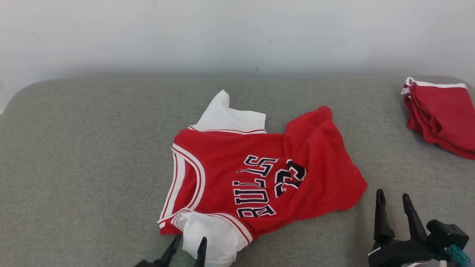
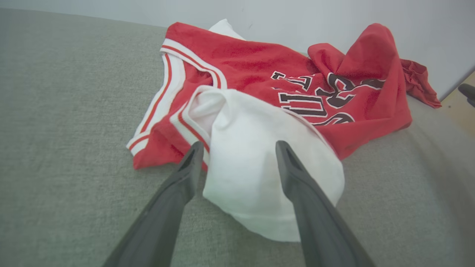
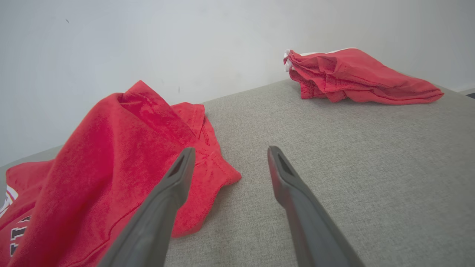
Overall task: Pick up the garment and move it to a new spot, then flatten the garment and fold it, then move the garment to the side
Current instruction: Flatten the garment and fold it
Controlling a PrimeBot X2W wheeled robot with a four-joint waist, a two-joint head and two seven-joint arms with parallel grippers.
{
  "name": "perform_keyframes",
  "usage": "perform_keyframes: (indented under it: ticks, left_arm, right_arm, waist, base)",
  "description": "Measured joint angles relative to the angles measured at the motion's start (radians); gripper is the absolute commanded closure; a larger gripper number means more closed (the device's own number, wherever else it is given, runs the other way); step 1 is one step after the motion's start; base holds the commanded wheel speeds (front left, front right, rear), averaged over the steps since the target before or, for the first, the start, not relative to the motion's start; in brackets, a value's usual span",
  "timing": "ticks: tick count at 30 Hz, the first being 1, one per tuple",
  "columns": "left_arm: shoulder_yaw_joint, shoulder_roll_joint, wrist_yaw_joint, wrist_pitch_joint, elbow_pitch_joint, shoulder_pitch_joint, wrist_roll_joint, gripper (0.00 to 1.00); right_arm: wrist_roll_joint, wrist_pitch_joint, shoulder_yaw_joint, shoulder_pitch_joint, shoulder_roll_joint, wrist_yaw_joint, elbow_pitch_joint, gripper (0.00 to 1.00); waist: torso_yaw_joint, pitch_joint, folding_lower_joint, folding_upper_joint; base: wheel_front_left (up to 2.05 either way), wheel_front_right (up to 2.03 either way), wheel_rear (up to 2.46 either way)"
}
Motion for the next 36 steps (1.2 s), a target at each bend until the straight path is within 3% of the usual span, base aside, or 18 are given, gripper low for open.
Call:
perform_keyframes:
  ticks: [11, 24, 25, 27, 36]
  left_arm:
    - [0.048, 0.024, 0.000, 0.000, 0.026, 0.064, 0.009, 0.00]
    - [-0.039, 0.070, 0.000, 0.000, 0.113, -0.011, 0.013, 0.00]
    - [-0.046, 0.070, 0.000, 0.000, 0.114, -0.018, 0.013, 0.16]
    - [-0.054, 0.072, 0.000, 0.000, 0.121, -0.027, 0.009, 1.00]
    - [-0.040, 0.080, 0.000, 0.000, 0.077, 0.008, -0.007, 1.00]
  right_arm:
    - [0.000, 0.000, 0.007, 0.002, 0.000, 0.000, 0.001, 0.00]
    - [0.000, 0.000, 0.004, 0.004, -0.001, 0.000, 0.001, 0.00]
    - [0.000, 0.000, 0.002, 0.005, -0.001, 0.000, 0.001, 0.00]
    - [0.000, 0.000, 0.000, 0.007, -0.001, 0.000, 0.001, 0.00]
    - [0.000, 0.000, -0.022, 0.023, -0.001, 0.000, 0.001, 0.00]
  waist:
    - [0.017, -0.002, 0.0000, 0.0000]
    - [-0.039, -0.004, 0.0000, 0.0000]
    - [-0.042, -0.003, 0.0000, 0.0000]
    - [-0.045, -0.004, 0.0000, 0.0001]
    - [-0.018, -0.017, 0.0000, 0.0000]
  base:
    - [0.00, 0.00, 0.00]
    - [0.00, 0.00, 0.00]
    - [0.00, 0.00, 0.00]
    - [0.00, 0.00, 0.00]
    - [0.00, 0.00, 0.00]
